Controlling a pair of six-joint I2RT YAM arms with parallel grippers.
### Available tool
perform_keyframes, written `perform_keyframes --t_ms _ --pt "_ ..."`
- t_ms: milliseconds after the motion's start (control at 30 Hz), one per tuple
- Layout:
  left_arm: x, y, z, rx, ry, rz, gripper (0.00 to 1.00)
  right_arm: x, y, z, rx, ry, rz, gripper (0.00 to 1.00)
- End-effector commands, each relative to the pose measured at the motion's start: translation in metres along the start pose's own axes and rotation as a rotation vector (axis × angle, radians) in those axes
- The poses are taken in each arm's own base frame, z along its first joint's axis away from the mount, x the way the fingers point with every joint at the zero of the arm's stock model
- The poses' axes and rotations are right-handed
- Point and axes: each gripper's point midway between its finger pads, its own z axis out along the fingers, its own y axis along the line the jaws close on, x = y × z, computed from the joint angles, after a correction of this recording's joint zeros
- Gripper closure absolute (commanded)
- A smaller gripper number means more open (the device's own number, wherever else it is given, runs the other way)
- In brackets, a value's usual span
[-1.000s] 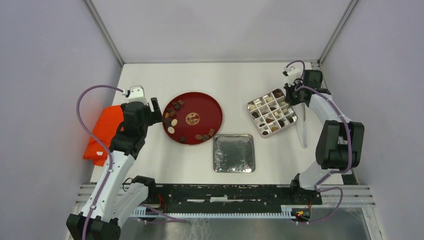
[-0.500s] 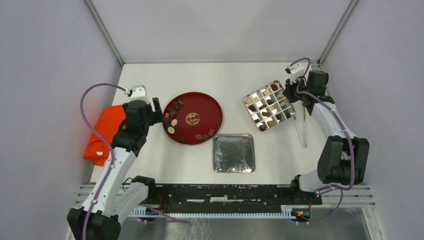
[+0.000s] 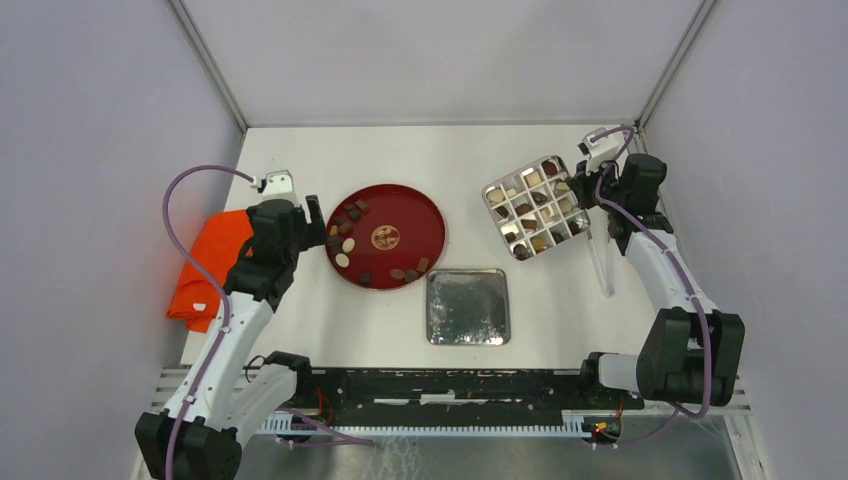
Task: Pack the chocolate
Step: Adjust the packing box at the center of the board.
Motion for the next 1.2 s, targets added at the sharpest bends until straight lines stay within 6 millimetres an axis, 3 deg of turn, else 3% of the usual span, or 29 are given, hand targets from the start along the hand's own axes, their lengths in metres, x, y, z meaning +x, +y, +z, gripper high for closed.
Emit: perform_keyframes --t_ms 0,867,1033,1167 --pt "-0.013 0.004 0.001 -0.019 -0.044 0.022 0.10 -0.061 -0.002 -0.014 0.017 -0.201 -0.041 1.00" --pt "-0.012 0.004 0.002 -0.018 -0.042 0.022 0.10 -0.067 0.003 -0.021 -0.003 -0.208 -0.060 1.00" --pt "-0.012 0.004 0.002 -0.018 -0.041 0.023 0.10 -0.059 -0.001 -0.017 0.010 -0.176 -0.044 1.00" --pt "-0.012 0.003 0.002 -0.014 -0.040 0.023 0.10 -0.026 -0.007 0.002 0.006 -0.024 0.059 1.00"
